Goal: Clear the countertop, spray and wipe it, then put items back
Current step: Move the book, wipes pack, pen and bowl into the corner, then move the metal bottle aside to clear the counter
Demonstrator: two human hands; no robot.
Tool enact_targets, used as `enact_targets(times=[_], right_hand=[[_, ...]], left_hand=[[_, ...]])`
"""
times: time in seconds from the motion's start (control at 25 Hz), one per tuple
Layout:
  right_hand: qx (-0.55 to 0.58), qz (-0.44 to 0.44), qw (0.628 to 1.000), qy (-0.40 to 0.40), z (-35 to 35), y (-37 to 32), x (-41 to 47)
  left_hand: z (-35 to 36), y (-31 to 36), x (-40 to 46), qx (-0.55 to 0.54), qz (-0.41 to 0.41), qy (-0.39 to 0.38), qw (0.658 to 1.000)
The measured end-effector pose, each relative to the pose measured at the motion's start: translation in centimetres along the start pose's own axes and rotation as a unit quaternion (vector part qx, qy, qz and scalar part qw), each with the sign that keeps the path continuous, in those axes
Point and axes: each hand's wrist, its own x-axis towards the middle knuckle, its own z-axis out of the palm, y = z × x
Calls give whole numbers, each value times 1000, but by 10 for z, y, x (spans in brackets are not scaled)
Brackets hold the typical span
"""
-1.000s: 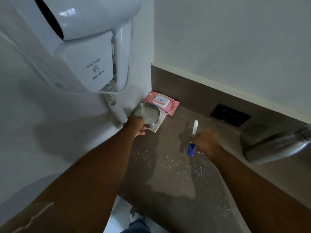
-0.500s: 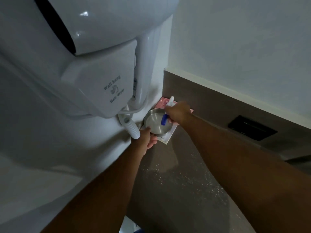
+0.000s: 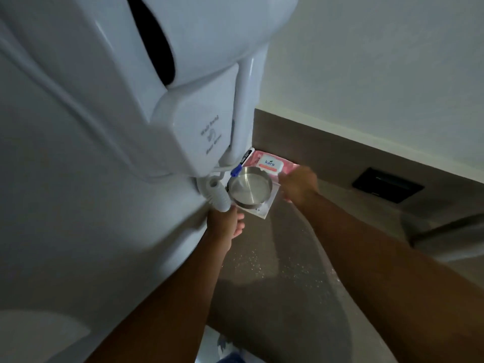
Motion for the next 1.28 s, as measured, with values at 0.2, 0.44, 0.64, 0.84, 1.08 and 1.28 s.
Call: enact_targets(times=[0.2,0.44,0.64,0.84,1.08,1.28], right_hand=[[18,-31,998,51,-87,62,-77],[-69,-104,967,222,-255,108,-114],[-92,-59,968,226,-312,174,-110],[-11,-83,983,162,-308,208,-90],[8,-162,977,135,-279,153,-67],[41,-227,969,83,-222,62,-39]], left_hand=[[29,-31,-54,245,83,-65,964],[182,-49,-144,390,263,-200,859],[295,-64,-192,445,322,-249,798],[343,-82,-205,344,365,-244,830],[312,-42,-172,310,395,-156,850],[237,26,-96,347,423,-63,835]])
